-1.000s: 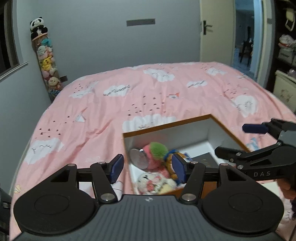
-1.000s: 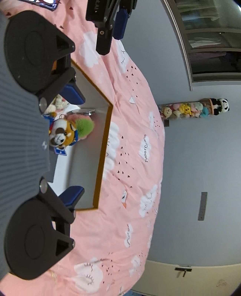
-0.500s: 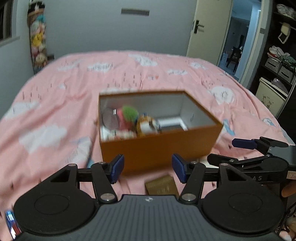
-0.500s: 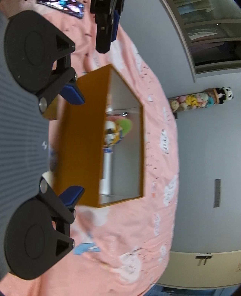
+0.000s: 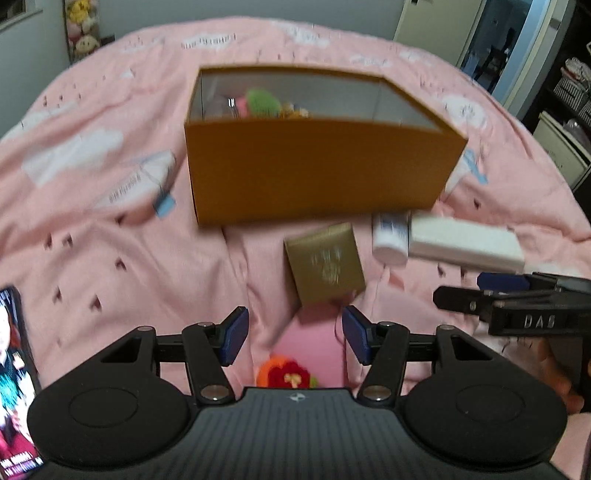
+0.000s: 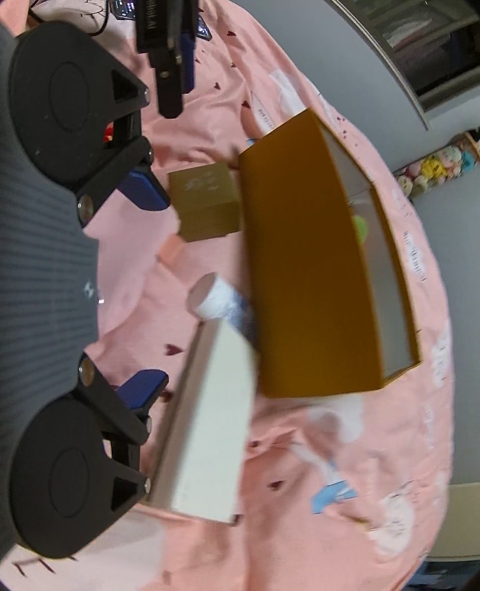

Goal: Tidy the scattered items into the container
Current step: 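Raise both open tools and move them back toward the remaining items, then grasp the pink pouch with the right tool while the left tool grasps the red crochet flower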

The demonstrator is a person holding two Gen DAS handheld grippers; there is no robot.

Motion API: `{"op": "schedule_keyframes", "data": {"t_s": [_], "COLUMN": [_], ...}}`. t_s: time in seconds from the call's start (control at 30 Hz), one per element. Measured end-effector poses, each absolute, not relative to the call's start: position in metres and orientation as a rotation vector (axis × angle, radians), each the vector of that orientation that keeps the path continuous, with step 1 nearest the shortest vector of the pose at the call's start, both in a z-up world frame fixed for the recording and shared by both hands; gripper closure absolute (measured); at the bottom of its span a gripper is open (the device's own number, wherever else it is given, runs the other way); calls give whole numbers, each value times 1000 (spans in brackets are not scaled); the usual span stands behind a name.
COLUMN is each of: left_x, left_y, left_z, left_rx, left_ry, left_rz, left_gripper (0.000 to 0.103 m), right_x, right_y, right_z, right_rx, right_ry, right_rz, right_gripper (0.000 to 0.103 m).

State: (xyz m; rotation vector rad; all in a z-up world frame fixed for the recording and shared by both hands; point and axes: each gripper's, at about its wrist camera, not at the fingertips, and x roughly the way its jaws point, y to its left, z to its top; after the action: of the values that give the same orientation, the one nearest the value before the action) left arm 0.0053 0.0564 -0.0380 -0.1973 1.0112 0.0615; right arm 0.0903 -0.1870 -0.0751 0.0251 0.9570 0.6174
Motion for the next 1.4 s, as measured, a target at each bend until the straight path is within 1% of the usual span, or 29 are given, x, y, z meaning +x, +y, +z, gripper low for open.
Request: {"op": "schedule_keyframes", "data": {"t_s": [0.2,0.4,0.73,0.93,0.97,1.07,1.2,1.23,1.3,1.4], "left_x": [1,0,-1,0,0,0,1,1,1,1], "left_y": [54,56,49,50,51,53,54,53,53,53], "left_z": [-62,-76,-88,-91,-92,-93,-92,-92,-92,-92], "left_rx": [-206,-231,-186,-194,-197,-206,-208,-206,-205,-204], "left_ry": [1112,1169,1204,1212,1214,1214,1211,1211,1210,1210], "left_rz": [55,67,54,49,49,47,44,44,43,43], "left_gripper": [37,37,36,36,36,36,36,36,36,36], "right_x": [94,95,101,106,106,105,105,104,103,100], "right_y": [-191,-195,-188,-182,-181,-182,-188,-190,-193,-193], "right_z": [-92,-107,-134,-145,-146,-144,-138,-135,-129,-114], "right_rx": [50,85,136,164,167,181,200,205,206,193], "right_ry": [1069,1167,1307,1344,1347,1341,1321,1313,1293,1242], "right_rz": [590,592,661,692,701,711,676,671,667,686], "right_gripper": [10,10,10,9,11,19,38,41,49,58]}}
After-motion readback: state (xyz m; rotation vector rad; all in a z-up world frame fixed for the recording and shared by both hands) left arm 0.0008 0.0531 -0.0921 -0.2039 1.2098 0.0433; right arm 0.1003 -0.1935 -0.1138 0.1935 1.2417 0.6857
